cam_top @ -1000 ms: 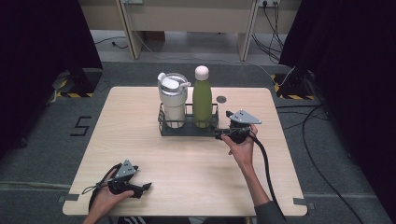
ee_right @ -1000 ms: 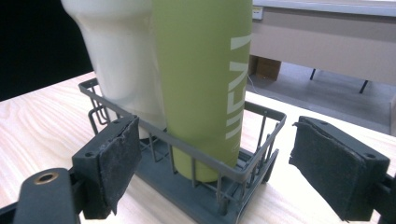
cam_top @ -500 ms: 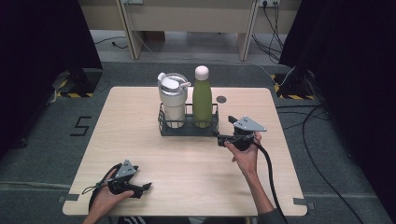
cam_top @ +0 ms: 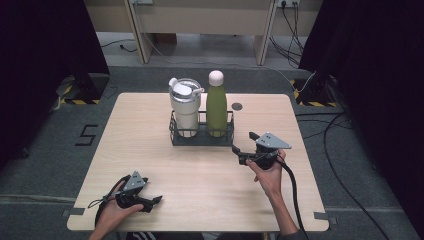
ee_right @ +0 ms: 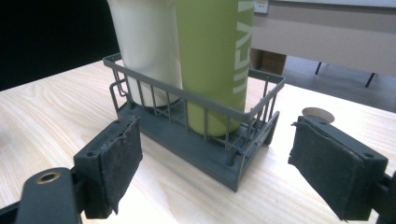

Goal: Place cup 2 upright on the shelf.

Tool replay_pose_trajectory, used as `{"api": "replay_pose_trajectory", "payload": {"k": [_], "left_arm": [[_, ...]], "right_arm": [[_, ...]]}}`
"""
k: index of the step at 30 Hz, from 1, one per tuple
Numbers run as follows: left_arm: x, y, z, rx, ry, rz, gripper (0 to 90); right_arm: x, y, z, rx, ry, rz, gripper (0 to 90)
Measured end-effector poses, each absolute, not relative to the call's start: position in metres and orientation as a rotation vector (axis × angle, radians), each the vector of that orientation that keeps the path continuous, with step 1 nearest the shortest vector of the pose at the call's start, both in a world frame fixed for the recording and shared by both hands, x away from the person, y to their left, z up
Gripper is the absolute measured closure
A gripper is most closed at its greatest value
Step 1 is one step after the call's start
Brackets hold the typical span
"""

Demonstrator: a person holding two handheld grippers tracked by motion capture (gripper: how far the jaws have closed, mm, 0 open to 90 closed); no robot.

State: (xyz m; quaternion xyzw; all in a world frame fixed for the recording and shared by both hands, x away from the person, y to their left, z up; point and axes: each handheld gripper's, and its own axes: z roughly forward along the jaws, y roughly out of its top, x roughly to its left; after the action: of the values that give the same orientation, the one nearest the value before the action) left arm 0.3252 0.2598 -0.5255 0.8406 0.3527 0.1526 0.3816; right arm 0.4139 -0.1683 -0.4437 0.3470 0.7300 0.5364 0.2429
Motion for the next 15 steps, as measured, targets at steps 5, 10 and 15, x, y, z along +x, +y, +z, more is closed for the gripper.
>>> {"api": "replay_pose_trajectory", "payload": {"k": [5,10,15], "left_arm": [[0.325,0.26,-0.525,2.145,0.9,0.389,11.1],[0.325,0.26,-0.525,2.145,0.9,0.389,11.1],[0.325,0.26,-0.525,2.145,0.899,0.388,11.1]], "right_arm": [[0.41,-0.171,-0.444,0.951,1.992,1.47,16.8],[0.405,-0.172,-0.446,0.947,2.003,1.477,17.2],[0.401,-0.173,-0.45,0.953,2.014,1.484,17.2]]}}
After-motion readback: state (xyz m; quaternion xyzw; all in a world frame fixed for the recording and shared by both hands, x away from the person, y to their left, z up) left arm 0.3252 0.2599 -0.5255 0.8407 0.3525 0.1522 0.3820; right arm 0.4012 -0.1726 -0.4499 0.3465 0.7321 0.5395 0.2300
